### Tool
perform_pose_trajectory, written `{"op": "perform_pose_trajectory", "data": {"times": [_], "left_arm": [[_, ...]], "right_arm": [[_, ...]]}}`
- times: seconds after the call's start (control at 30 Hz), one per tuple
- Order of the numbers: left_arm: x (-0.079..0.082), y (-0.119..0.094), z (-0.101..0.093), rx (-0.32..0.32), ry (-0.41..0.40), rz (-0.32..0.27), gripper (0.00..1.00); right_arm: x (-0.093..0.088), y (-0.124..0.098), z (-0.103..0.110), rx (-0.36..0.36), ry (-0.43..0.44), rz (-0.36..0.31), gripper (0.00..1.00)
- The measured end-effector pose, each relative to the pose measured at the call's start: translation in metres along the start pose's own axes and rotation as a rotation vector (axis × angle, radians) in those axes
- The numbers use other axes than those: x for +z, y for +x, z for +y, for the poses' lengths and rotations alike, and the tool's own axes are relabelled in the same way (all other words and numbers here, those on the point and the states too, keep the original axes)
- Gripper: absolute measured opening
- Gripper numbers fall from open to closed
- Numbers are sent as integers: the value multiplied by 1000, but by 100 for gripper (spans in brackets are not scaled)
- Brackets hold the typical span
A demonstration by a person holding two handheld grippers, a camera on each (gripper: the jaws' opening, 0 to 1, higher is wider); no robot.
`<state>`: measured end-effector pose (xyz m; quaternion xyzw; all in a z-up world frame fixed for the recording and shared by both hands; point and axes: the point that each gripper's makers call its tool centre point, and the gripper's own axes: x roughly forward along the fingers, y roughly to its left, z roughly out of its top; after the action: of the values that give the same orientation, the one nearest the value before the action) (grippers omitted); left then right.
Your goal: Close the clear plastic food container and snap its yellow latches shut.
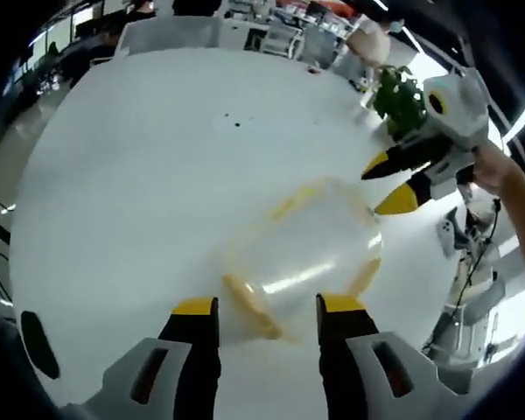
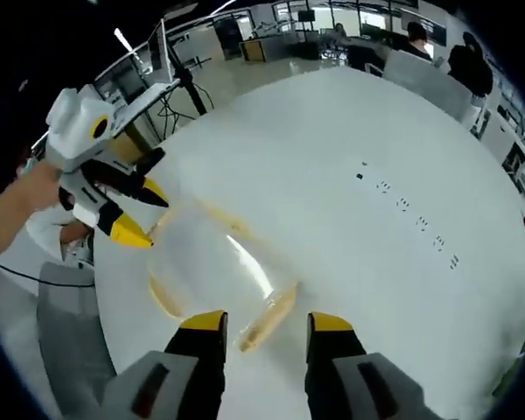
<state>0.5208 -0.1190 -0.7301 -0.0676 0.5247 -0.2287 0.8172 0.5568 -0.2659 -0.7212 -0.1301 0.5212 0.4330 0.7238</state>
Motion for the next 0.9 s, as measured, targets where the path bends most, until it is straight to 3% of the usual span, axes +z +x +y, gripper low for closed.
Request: {"op": "perform_pose_trajectory", "data": {"times": [0.23,0.37,0.4,0.83,0.9], "left_arm": [[-9,9,-2,-12,-41,8,39],[-8,10,-4,-35,-63,3,37],[-8,10,-4,-37,-65,5,36],[-14,17,-8,-77,-53,44,29],[-13,15,-8,-81,-49,53,29]], "right_arm": [[-2,11,4,41,135,-15,34],[-10,16,9,55,131,15,29],[-7,16,11,63,166,1,29],[-2,16,14,47,144,48,26],[1,16,14,49,155,30,25]]}}
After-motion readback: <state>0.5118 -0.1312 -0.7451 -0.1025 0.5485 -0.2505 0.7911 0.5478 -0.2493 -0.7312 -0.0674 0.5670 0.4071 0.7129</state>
